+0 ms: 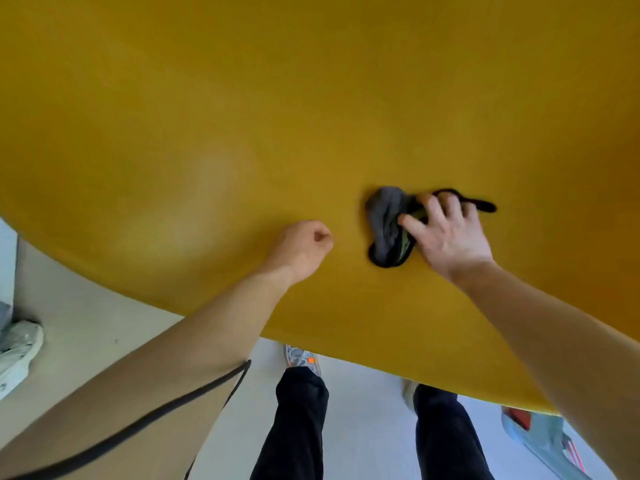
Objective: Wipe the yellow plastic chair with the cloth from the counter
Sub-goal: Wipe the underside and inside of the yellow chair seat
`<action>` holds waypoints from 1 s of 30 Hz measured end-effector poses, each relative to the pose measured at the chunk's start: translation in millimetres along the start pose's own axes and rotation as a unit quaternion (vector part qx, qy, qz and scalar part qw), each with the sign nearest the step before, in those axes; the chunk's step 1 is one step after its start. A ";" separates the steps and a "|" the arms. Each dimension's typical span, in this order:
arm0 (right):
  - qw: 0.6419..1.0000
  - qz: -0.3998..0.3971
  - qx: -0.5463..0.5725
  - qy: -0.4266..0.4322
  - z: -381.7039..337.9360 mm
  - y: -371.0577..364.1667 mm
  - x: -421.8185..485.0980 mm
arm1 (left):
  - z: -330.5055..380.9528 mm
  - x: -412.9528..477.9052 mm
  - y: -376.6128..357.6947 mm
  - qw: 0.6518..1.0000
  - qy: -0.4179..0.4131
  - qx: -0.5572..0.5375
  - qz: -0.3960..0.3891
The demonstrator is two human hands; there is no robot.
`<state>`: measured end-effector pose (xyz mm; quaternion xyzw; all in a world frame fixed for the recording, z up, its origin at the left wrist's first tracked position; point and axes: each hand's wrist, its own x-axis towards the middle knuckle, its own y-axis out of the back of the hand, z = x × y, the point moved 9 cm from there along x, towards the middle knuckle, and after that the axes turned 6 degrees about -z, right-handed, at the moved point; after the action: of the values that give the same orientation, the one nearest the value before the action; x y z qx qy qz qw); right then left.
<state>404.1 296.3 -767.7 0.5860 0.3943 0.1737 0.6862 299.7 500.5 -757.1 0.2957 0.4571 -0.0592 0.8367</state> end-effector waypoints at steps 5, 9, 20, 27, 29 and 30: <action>0.937 0.066 0.152 -0.306 -10.6 15.5 60.0 | -50.5 12.0 61.0 0.993 0.000 -0.055 0.101; 0.987 -0.044 0.152 0.020 -199.2 -22.1 7.3 | -79.0 -1.9 94.6 0.990 -0.011 -0.032 0.135; 0.939 -0.063 0.220 -0.255 -176.9 31.8 98.1 | -132.5 -57.2 155.2 0.986 -0.104 -0.004 0.129; 0.896 -0.112 0.412 -0.125 -315.6 38.8 37.4 | -169.1 -103.3 179.7 0.990 -0.090 -0.018 0.106; 0.774 -0.170 0.581 -0.183 -305.2 51.5 37.0 | -182.9 -118.3 165.1 0.997 -0.070 -0.017 -0.009; 0.728 -0.186 0.633 -0.185 -306.1 69.5 36.9 | -189.3 -128.5 152.3 0.996 -0.056 0.001 -0.073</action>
<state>214.9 544.0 -715.3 0.8202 0.3791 -0.3589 0.2337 143.9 706.9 -664.3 0.2590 0.4296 -0.1371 0.8542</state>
